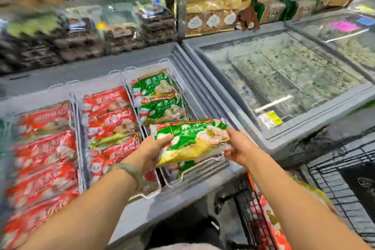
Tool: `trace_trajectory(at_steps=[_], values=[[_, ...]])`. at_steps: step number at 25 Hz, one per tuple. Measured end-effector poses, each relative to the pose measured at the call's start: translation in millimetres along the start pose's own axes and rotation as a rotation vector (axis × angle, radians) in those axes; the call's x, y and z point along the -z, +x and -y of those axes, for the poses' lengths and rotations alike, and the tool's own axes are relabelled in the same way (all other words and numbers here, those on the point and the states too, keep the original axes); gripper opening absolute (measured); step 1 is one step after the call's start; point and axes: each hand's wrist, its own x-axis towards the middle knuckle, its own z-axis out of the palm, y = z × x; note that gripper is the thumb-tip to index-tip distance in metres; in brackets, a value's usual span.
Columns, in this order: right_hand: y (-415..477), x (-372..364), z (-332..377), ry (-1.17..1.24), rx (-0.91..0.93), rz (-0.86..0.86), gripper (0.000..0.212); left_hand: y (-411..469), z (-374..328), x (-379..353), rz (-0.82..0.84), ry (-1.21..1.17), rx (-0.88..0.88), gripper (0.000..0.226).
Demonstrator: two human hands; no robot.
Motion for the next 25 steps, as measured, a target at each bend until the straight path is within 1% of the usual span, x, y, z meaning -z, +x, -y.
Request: trace_trajectory(at_steps=[2,4,7,8,9,10,12,14,15,16,17,19,21,22,25], values=[[17,-21,0,-0.129,0.005,0.003,0.034,5,10,20,-0.085,-0.001,0.002,0.029],[33,-29,0,-0.291,0.006,0.018,0.03,2,13,29,-0.146,0.017,0.025,0.01],[64,-33,-1,-0.547,0.038,0.053,0.024,8,18,28,-0.185,0.03,0.125,0.018],[80,-32,-1,-0.618,0.036,0.053,0.022,23,25,30,-0.2,0.035,0.139,0.02],[93,-32,1,-0.696,0.044,0.052,0.02,39,31,33,-0.229,0.033,0.152,0.015],[109,-32,3,-0.77,0.037,0.052,0.023,54,36,34,-0.259,0.052,0.169,0.003],[139,-32,12,-0.871,-0.017,0.072,0.029,84,47,34,-0.292,0.068,0.234,0.021],[162,-34,19,-0.893,-0.108,0.108,0.019,105,53,30,-0.297,0.093,0.271,0.024],[170,-37,22,-0.884,-0.151,0.102,0.015,111,51,26,-0.287,0.128,0.28,0.029],[182,-38,23,-0.863,-0.205,0.083,0.018,120,49,21,-0.287,0.137,0.313,0.035],[195,-39,22,-0.833,-0.243,0.071,0.021,128,47,17,-0.28,0.15,0.337,0.034],[220,-45,22,-0.792,-0.33,0.046,0.022,150,45,13,-0.327,0.164,0.39,0.031],[240,-55,24,-0.775,-0.451,0.021,0.017,174,42,12,-0.359,0.169,0.425,0.041],[246,-59,24,-0.765,-0.473,0.015,0.014,182,40,11,-0.376,0.146,0.403,0.041],[267,-63,20,-0.715,-0.447,0.031,0.005,211,43,17,-0.394,-0.001,0.345,0.019]])
